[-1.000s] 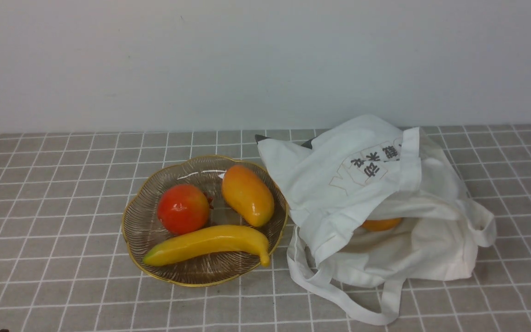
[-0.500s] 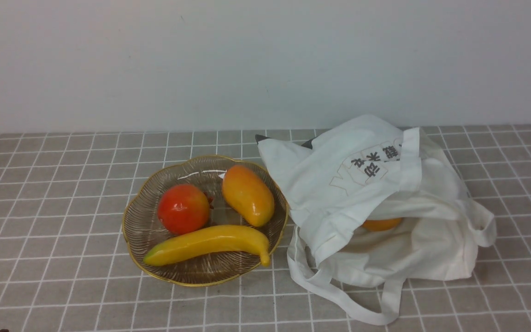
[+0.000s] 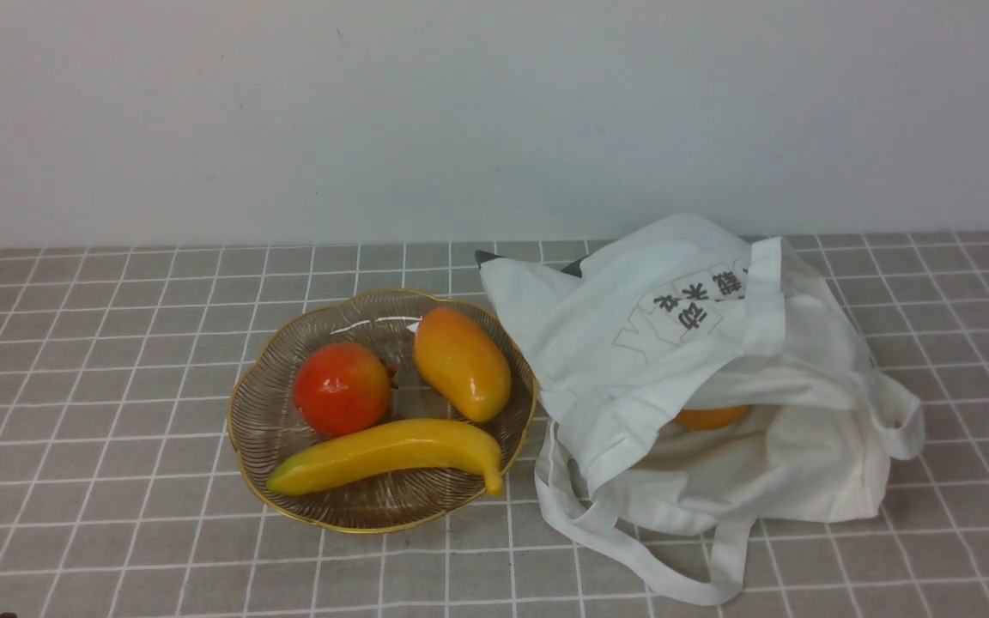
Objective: Take the fruit out of the bag on the grey coffee tablecloth and place them on the plate.
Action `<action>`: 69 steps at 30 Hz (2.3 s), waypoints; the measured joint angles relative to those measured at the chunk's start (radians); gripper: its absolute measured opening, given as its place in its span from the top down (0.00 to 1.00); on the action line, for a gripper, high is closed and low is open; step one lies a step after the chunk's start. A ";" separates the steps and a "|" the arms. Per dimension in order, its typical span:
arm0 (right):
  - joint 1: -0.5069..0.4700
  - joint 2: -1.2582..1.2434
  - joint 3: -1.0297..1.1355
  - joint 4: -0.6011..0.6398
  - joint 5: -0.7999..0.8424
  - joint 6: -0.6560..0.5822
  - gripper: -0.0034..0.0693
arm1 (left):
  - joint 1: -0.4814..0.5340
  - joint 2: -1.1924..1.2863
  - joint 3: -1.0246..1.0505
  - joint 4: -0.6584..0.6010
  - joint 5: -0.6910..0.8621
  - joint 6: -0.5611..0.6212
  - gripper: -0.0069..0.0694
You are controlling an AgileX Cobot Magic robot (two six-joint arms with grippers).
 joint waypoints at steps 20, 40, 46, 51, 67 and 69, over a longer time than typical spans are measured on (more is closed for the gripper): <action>-0.604 -0.064 0.441 -0.032 0.104 -0.038 0.97 | 0.000 0.000 0.000 0.000 0.000 0.000 0.92; -0.612 -0.064 0.441 -0.032 0.104 -0.074 0.97 | 0.000 0.000 0.000 0.000 0.000 0.000 0.92; -0.612 -0.064 0.441 -0.032 0.104 -0.074 0.97 | 0.000 0.000 0.000 0.000 0.000 0.000 0.92; -0.612 -0.064 0.441 -0.032 0.104 -0.074 0.97 | 0.000 0.000 0.000 0.000 0.000 0.000 0.92; -0.612 -0.064 0.441 -0.032 0.104 -0.074 0.97 | 0.000 0.000 0.000 0.000 0.000 0.000 0.92; -0.612 -0.064 0.441 -0.032 0.104 -0.074 0.97 | 0.000 0.000 0.000 0.000 0.000 0.000 0.92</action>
